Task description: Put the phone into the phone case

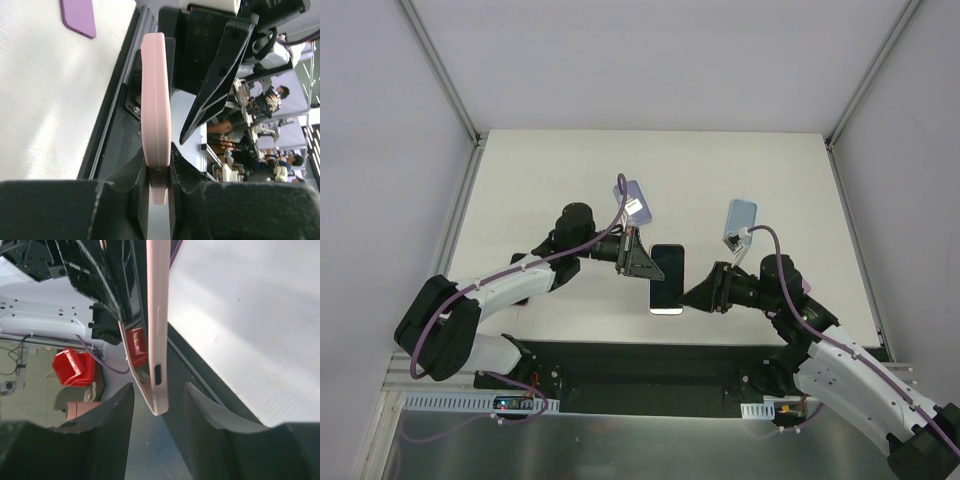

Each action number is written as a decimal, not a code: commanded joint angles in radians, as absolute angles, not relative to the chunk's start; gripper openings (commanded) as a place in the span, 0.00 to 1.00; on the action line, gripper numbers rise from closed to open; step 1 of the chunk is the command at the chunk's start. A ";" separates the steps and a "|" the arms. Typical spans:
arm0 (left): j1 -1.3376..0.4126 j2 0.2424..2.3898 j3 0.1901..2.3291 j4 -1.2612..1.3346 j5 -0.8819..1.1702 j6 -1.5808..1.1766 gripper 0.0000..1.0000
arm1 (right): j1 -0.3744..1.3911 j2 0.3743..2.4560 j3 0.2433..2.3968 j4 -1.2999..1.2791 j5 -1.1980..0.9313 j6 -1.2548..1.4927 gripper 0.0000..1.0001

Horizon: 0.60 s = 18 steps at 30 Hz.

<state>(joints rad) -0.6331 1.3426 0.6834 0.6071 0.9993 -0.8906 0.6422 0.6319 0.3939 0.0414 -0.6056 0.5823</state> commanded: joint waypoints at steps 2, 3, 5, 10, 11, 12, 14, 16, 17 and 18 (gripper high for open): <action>-0.626 1.322 0.672 0.710 1.167 -0.900 0.00 | 0.643 0.581 0.489 -0.078 -0.502 0.471 0.59; -0.627 1.318 0.669 0.713 1.183 -0.900 0.00 | 0.643 0.578 0.501 -0.078 -0.502 0.465 0.62; -0.633 1.305 0.666 0.716 1.209 -0.900 0.00 | 0.643 0.584 0.518 -0.086 -0.502 0.451 0.67; -0.657 1.307 0.678 0.718 1.253 -0.900 0.00 | 0.643 0.649 0.590 -0.091 -0.520 0.434 0.69; -0.658 1.310 0.681 0.718 1.258 -0.900 0.00 | 0.643 0.658 0.600 -0.089 -0.525 0.431 0.68; -0.661 1.316 0.681 0.718 1.264 -0.900 0.00 | 0.643 0.666 0.609 -0.087 -0.529 0.431 0.68; -0.663 1.321 0.681 0.718 1.266 -0.902 0.00 | 0.643 0.681 0.637 -0.087 -0.540 0.431 0.64; -0.666 1.321 0.683 0.718 1.270 -0.903 0.00 | 0.641 0.678 0.653 -0.098 -0.545 0.428 0.59; -0.667 1.322 0.686 0.718 1.273 -0.904 0.00 | 0.641 0.675 0.664 -0.100 -0.545 0.426 0.59; -0.670 1.325 0.687 0.718 1.278 -0.904 0.00 | 0.641 0.672 0.669 -0.101 -0.545 0.422 0.59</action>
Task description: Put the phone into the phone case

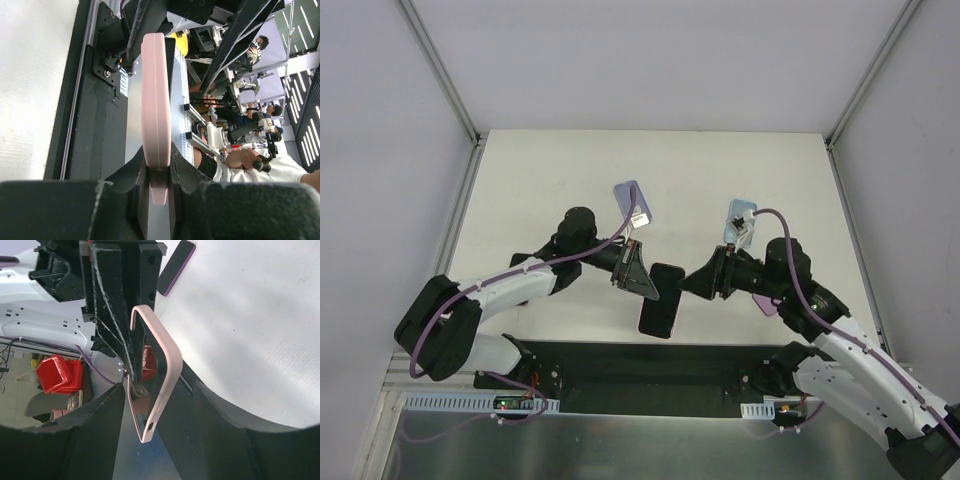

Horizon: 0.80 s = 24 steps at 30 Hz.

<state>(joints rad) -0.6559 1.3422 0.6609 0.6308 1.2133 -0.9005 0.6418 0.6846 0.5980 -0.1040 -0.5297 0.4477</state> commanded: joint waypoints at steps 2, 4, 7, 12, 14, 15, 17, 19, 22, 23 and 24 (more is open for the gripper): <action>-0.680 1.328 0.692 0.718 1.284 -0.902 0.00 | 0.641 0.683 0.687 -0.103 -0.560 0.420 0.58; -0.687 1.335 0.693 0.718 1.285 -0.899 0.00 | 0.640 0.707 0.698 -0.109 -0.580 0.419 0.59; -0.696 1.347 0.706 0.718 1.290 -0.899 0.00 | 0.641 0.735 0.703 -0.104 -0.584 0.426 0.58; -0.699 1.350 0.718 0.695 1.267 -0.890 0.00 | 0.640 0.732 0.699 -0.106 -0.568 0.431 0.17; -0.699 1.350 0.751 0.532 1.229 -0.803 0.00 | 0.641 0.741 0.713 -0.133 -0.569 0.419 0.01; -0.704 1.351 0.773 0.450 1.171 -0.754 0.00 | 0.641 0.744 0.712 -0.130 -0.575 0.416 0.01; -0.710 1.365 0.826 0.283 1.143 -0.663 0.00 | 0.641 0.745 0.716 -0.156 -0.566 0.407 0.01; -0.712 1.399 0.839 0.261 1.134 -0.666 0.00 | 0.656 0.729 0.727 -0.196 -0.526 0.394 0.02; -0.713 1.439 0.851 0.236 1.121 -0.667 0.00 | 0.663 0.710 0.759 -0.280 -0.457 0.365 0.10; -0.713 1.445 0.847 0.244 1.123 -0.672 0.00 | 0.663 0.707 0.756 -0.282 -0.463 0.367 0.18; -0.713 1.448 0.842 0.280 1.127 -0.683 0.00 | 0.661 0.701 0.746 -0.272 -0.481 0.376 0.30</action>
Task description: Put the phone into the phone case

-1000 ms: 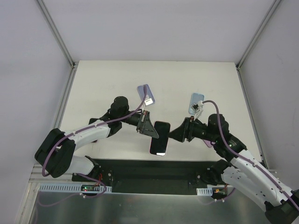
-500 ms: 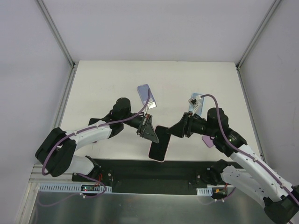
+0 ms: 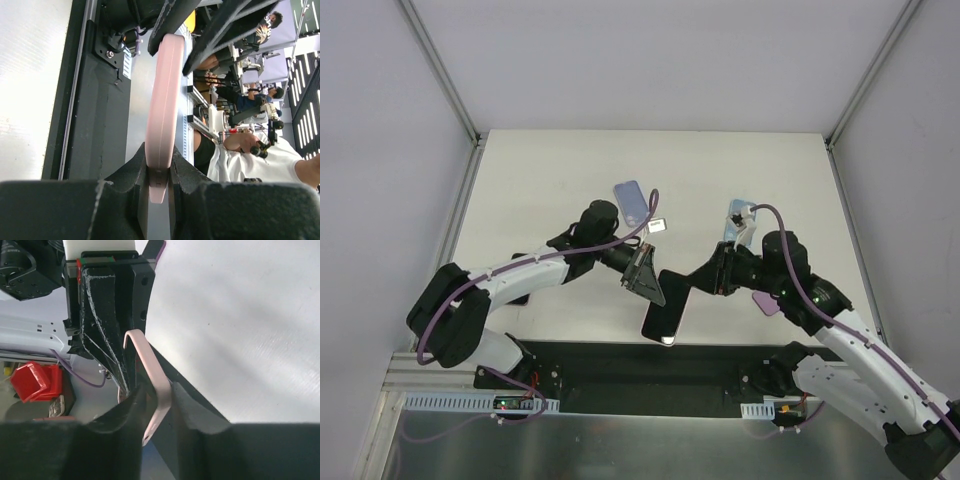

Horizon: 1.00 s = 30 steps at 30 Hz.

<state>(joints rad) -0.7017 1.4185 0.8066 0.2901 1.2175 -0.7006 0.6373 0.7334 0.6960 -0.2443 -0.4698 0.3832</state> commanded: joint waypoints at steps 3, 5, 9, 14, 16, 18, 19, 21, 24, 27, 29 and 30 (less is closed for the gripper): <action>-0.713 1.431 0.822 0.397 1.161 -0.751 0.00 | 0.661 0.661 0.674 -0.171 -0.561 0.417 0.48; -0.713 1.416 0.815 0.426 1.161 -0.782 0.00 | 0.663 0.641 0.638 -0.124 -0.572 0.451 0.54; -0.712 1.353 0.804 0.480 1.143 -0.824 0.00 | 0.663 0.568 0.536 -0.120 -0.565 0.462 0.65; -0.712 1.302 0.795 0.491 1.095 -0.839 0.00 | 0.663 0.500 0.440 -0.009 -0.598 0.541 0.67; -0.713 1.296 0.793 0.511 1.081 -0.860 0.00 | 0.663 0.488 0.420 0.041 -0.609 0.560 0.67; -0.713 1.296 0.792 0.541 1.078 -0.873 0.00 | 0.663 0.494 0.410 0.069 -0.614 0.586 0.65; -0.713 1.296 0.792 0.545 1.072 -0.880 0.00 | 0.663 0.500 0.405 0.098 -0.624 0.594 0.64; -0.712 1.293 0.793 0.552 1.063 -0.885 0.00 | 0.663 0.511 0.397 0.113 -0.629 0.603 0.60; -0.713 1.292 0.788 0.546 1.032 -0.887 0.00 | 0.664 0.503 0.391 0.126 -0.623 0.603 0.48; -0.713 1.295 0.807 0.421 0.974 -0.842 0.00 | 0.666 0.499 0.391 0.135 -0.615 0.614 0.35; -0.713 1.290 0.822 0.378 0.939 -0.798 0.00 | 0.666 0.502 0.393 0.133 -0.606 0.627 0.17; -0.713 1.289 0.824 0.359 0.933 -0.790 0.00 | 0.667 0.503 0.393 0.123 -0.598 0.630 0.10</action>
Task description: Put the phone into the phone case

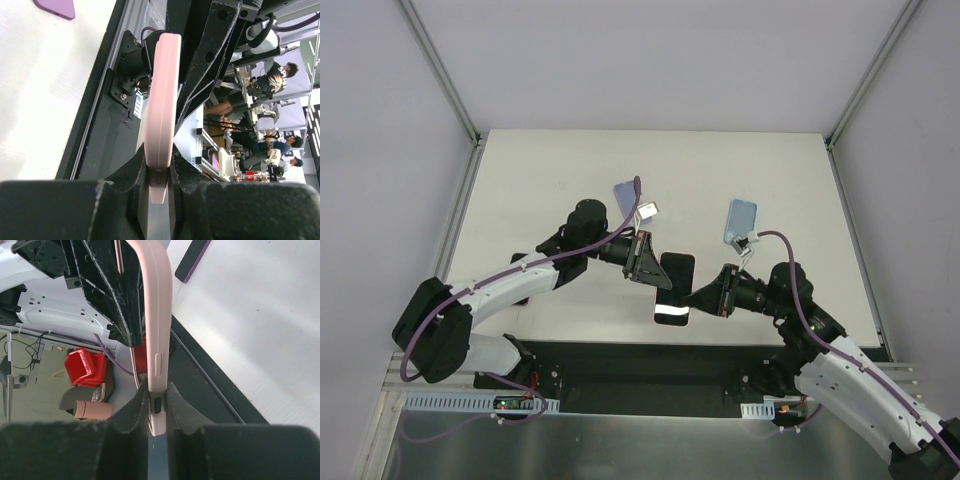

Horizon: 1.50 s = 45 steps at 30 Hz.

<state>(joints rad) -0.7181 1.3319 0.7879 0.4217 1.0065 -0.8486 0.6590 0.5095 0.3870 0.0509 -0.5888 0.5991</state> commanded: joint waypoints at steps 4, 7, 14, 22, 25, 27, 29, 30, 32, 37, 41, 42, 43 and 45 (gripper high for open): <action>-0.712 1.293 0.837 0.312 0.916 -0.764 0.00 | 0.667 0.499 0.403 0.068 -0.526 0.620 0.01; -0.713 1.298 0.836 0.301 0.911 -0.756 0.00 | 0.669 0.499 0.423 0.015 -0.483 0.578 0.01; -0.713 1.296 0.827 0.365 0.942 -0.793 0.00 | 0.672 0.512 0.425 0.058 -0.521 0.571 0.19; -0.712 1.287 0.784 0.524 0.946 -0.916 0.00 | 0.692 0.442 0.339 0.155 -0.572 0.595 0.43; -0.712 1.299 0.759 0.610 0.959 -0.963 0.00 | 0.692 0.431 0.331 0.153 -0.560 0.595 0.39; -0.712 1.310 0.746 0.699 0.980 -1.017 0.00 | 0.692 0.443 0.337 0.153 -0.558 0.589 0.39; -0.712 1.324 0.739 0.745 0.994 -1.049 0.00 | 0.692 0.457 0.344 0.155 -0.560 0.588 0.36; -0.712 1.325 0.739 0.753 0.994 -1.061 0.00 | 0.692 0.462 0.348 0.155 -0.560 0.588 0.31; -0.712 1.322 0.738 0.755 0.991 -1.062 0.00 | 0.692 0.466 0.356 0.158 -0.561 0.589 0.17; -0.706 1.296 0.741 0.674 0.954 -1.002 0.22 | 0.692 0.443 0.382 0.082 -0.485 0.560 0.01; -0.690 1.259 0.739 0.524 0.897 -0.925 0.63 | 0.692 0.440 0.402 0.046 -0.453 0.552 0.01; -0.687 1.250 0.738 0.500 0.887 -0.913 0.66 | 0.692 0.442 0.409 0.038 -0.443 0.543 0.01; -0.678 1.227 0.739 0.467 0.855 -0.899 0.69 | 0.692 0.448 0.419 0.026 -0.437 0.537 0.01; -0.664 1.204 0.747 0.351 0.815 -0.845 0.72 | 0.692 0.462 0.454 -0.041 -0.408 0.506 0.01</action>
<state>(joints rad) -0.6922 1.2869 0.7265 0.5007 0.9005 -0.9436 0.6880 0.4568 0.3458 -0.0010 -0.4725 0.5636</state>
